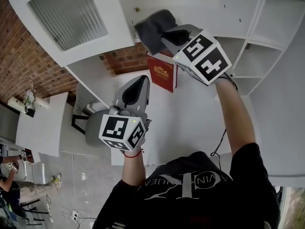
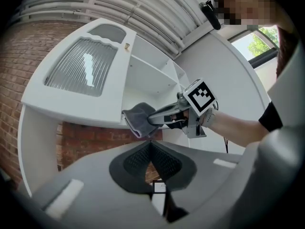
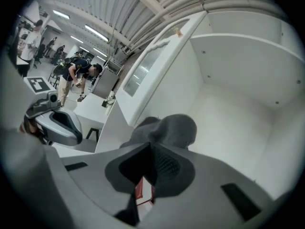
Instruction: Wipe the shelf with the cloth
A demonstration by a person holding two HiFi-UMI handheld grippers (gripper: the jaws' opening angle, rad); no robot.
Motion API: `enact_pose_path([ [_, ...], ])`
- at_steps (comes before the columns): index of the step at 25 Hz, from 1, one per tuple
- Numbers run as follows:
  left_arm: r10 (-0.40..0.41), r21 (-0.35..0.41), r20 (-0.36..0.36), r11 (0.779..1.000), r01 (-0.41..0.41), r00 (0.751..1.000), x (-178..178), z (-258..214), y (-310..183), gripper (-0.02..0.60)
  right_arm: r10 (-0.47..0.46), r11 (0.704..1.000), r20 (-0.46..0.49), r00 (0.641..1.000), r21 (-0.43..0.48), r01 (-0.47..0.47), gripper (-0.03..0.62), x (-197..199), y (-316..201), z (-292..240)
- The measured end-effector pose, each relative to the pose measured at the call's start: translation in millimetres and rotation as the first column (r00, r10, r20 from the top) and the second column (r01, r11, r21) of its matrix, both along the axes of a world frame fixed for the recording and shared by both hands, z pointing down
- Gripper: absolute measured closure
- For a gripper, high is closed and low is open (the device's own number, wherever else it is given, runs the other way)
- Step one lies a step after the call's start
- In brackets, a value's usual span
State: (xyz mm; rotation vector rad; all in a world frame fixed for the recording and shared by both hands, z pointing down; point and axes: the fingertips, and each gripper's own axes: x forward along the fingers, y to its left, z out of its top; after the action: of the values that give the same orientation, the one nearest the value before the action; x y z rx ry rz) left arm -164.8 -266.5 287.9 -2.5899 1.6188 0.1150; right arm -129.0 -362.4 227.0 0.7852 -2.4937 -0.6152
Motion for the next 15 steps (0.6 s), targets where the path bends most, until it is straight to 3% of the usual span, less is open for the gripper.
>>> enact_pose_path([
  [5,0.006,-0.037,0.009,0.999,-0.005,1.0,-6.7,18.4,16.3,0.571,0.064,0.998,0.061,0.996,0.021,-0.066,0.56,11.7,7.7,7.1],
  [12,-0.021,0.045,0.047,0.999,0.019,0.999,-6.1,29.5,37.7,0.571,0.061,0.993,0.165,0.984,0.085,-0.076,0.562,35.3,49.6,12.6],
  [15,-0.007,0.035,0.046,0.999,0.005,0.999,2.9,37.3,42.8,0.571,0.076,0.992,0.192,0.978,0.082,-0.093,0.562,53.8,65.6,16.4],
])
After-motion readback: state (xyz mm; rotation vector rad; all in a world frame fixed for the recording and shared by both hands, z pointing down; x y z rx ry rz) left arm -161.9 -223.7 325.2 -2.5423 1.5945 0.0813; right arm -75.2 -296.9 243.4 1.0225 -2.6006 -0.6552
